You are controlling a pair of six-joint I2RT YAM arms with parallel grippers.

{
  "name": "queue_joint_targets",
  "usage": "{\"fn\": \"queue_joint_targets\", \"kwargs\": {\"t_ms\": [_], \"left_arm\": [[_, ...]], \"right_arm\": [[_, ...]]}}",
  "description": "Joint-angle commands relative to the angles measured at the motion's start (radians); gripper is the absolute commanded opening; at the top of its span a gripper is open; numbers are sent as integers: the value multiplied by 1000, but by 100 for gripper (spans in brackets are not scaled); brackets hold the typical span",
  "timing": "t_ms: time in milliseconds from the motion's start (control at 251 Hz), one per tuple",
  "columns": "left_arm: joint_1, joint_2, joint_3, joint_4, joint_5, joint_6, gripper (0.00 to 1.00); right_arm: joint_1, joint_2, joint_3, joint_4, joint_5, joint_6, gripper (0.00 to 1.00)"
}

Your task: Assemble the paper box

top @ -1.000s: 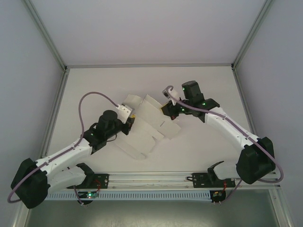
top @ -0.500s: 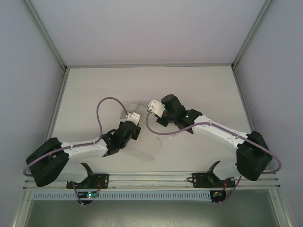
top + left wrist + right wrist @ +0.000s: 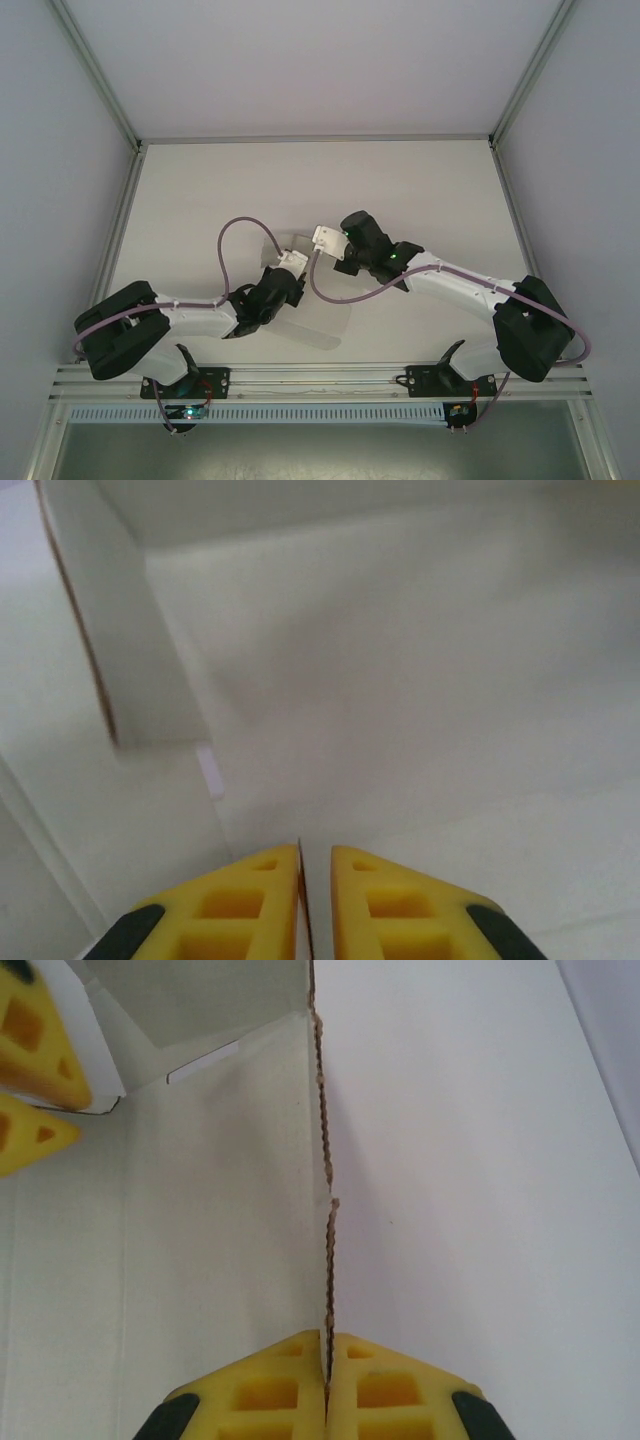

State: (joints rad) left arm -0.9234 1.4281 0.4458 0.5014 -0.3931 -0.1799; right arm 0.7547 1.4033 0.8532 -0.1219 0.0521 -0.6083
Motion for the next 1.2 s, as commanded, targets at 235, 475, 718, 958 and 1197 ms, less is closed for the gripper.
{"fn": "queue_joint_targets", "kwargs": {"t_ms": [235, 475, 718, 958, 1197], "left_arm": [[-11, -551, -74, -334, 24, -126, 100], [30, -834, -28, -695, -147, -340, 100], [150, -781, 29, -828, -111, -455, 100], [306, -714, 41, -828, -15, -498, 100], [350, -728, 16, -822, -3, -507, 100]], "right_arm": [[17, -46, -34, -2, 79, -185, 0], [65, -76, -165, 301, 202, -308, 0], [121, -25, -346, 847, 392, -498, 0], [147, -35, -349, 917, 398, -519, 0], [180, -23, -367, 838, 393, -494, 0]]}}
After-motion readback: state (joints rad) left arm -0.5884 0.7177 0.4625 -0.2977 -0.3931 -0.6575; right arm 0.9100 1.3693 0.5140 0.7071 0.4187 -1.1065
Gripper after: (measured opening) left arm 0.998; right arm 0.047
